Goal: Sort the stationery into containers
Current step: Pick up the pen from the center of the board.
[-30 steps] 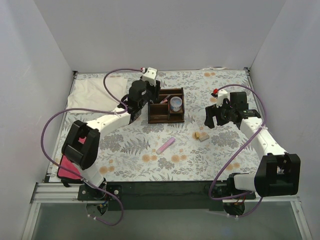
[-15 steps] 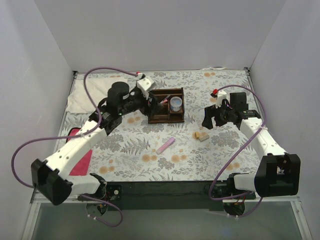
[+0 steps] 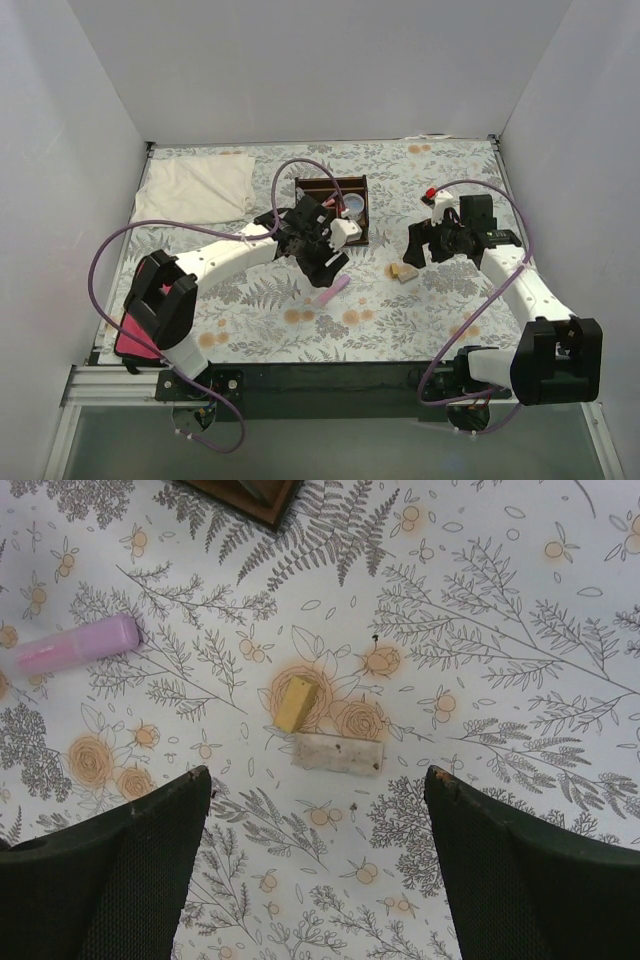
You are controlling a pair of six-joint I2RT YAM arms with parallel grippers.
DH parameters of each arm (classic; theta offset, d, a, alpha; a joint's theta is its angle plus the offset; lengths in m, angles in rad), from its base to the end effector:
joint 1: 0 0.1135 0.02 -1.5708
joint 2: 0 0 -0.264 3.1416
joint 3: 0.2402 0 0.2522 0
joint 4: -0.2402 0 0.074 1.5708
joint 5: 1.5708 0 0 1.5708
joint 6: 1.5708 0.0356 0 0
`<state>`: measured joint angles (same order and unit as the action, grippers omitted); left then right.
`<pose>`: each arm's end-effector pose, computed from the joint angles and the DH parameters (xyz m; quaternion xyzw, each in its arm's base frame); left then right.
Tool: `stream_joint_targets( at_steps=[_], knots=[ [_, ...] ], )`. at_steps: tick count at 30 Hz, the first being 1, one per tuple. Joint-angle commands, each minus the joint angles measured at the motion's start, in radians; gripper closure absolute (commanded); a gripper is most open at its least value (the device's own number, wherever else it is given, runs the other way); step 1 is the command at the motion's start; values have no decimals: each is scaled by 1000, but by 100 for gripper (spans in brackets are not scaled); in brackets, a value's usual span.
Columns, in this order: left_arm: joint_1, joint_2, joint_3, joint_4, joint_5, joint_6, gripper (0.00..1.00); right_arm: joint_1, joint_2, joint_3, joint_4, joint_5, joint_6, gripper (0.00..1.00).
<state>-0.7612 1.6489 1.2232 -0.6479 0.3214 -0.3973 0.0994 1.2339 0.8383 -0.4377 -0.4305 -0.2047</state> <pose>0.2383 -0.2426 0.2355 0.2119 0.9339 -0.2627 0.1184 0.2507 0.0399 0.2449 -0.2141 0.8891 0.1804 0.3621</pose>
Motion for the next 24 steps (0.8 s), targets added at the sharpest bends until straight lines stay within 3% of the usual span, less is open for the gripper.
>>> stream_joint_targets(
  at_steps=[1, 10, 24],
  knots=[
    [-42, 31, 48, -24, -56, 14, 36, -4, -62, -44, 19, -19, 7, 8],
    [-69, 184, 113, 27, -171, 2, 35, -3, -125, -103, 25, -13, 18, 8],
    [-125, 268, 173, 30, -127, -72, 39, -12, -131, -102, 25, -4, 11, 7]
  ],
)
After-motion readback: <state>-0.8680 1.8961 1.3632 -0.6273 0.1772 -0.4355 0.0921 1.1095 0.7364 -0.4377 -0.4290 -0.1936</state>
